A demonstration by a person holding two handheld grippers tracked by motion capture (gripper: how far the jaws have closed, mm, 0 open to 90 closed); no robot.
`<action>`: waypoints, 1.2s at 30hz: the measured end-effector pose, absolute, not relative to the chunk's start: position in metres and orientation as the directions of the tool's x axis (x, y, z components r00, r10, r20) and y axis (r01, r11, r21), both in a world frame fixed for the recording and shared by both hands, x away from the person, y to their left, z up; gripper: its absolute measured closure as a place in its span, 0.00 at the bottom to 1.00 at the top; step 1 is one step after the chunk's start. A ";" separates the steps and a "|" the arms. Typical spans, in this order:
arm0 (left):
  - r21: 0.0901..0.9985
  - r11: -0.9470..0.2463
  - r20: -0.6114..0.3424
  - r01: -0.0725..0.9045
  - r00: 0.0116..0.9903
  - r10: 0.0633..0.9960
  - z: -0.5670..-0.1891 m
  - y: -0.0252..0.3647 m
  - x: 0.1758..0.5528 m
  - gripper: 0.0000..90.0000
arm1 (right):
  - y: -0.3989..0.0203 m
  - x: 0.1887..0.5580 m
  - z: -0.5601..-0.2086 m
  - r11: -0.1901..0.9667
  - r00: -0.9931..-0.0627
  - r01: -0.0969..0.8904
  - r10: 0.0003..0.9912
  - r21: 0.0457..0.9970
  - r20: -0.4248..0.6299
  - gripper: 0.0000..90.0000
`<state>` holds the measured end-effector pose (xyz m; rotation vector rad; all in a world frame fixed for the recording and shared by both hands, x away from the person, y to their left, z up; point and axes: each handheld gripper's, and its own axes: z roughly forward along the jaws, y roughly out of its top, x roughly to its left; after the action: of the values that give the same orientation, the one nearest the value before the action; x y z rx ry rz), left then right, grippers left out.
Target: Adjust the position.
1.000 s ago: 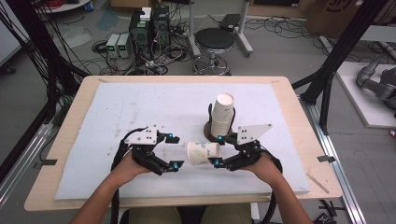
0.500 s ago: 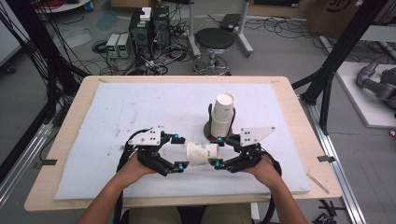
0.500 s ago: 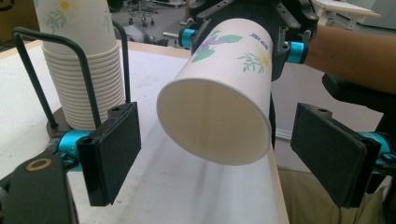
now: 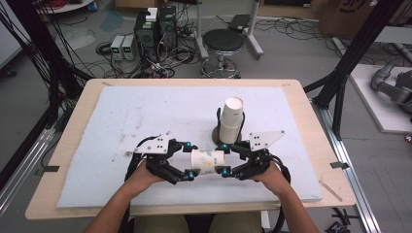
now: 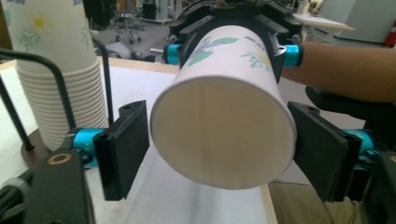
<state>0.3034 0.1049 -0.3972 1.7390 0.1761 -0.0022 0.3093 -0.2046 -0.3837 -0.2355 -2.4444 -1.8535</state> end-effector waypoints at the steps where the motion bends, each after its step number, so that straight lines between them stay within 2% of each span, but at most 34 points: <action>1: 0.980 -0.162 -0.098 0.114 0.989 0.109 -0.397 0.105 0.304 0.27 | -0.205 0.309 -0.384 0.263 -0.986 0.161 0.082 0.951 0.144 0.42; 10: 0.977 -0.172 -0.110 0.127 0.988 0.105 -0.394 0.109 0.304 0.39 | -0.203 0.310 -0.386 0.285 -0.982 0.184 0.084 0.941 0.167 0.42; 14: 0.972 -0.192 -0.118 0.138 0.987 0.109 -0.390 0.110 0.305 0.41 | -0.202 0.310 -0.385 0.293 -0.980 0.194 0.090 0.936 0.175 0.40; 19: 0.965 -0.218 -0.120 0.144 0.985 0.121 -0.384 0.115 0.306 0.43 | -0.200 0.309 -0.383 0.302 -0.974 0.214 0.139 0.929 0.180 0.24; 28: 0.924 -0.357 -0.089 0.141 0.983 0.160 -0.366 0.124 0.309 0.42 | -0.200 0.308 -0.373 0.328 -0.974 0.195 0.173 0.924 0.144 0.23; 36: 0.859 -0.498 -0.041 0.121 0.985 0.168 -0.346 0.125 0.315 0.42 | -0.185 0.309 -0.359 0.430 -0.979 0.142 0.195 0.892 0.062 0.22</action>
<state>0.3145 0.1253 -0.3465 2.0974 0.2029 0.0580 0.3095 -0.1852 -0.3587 -0.3179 -2.6989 -1.6748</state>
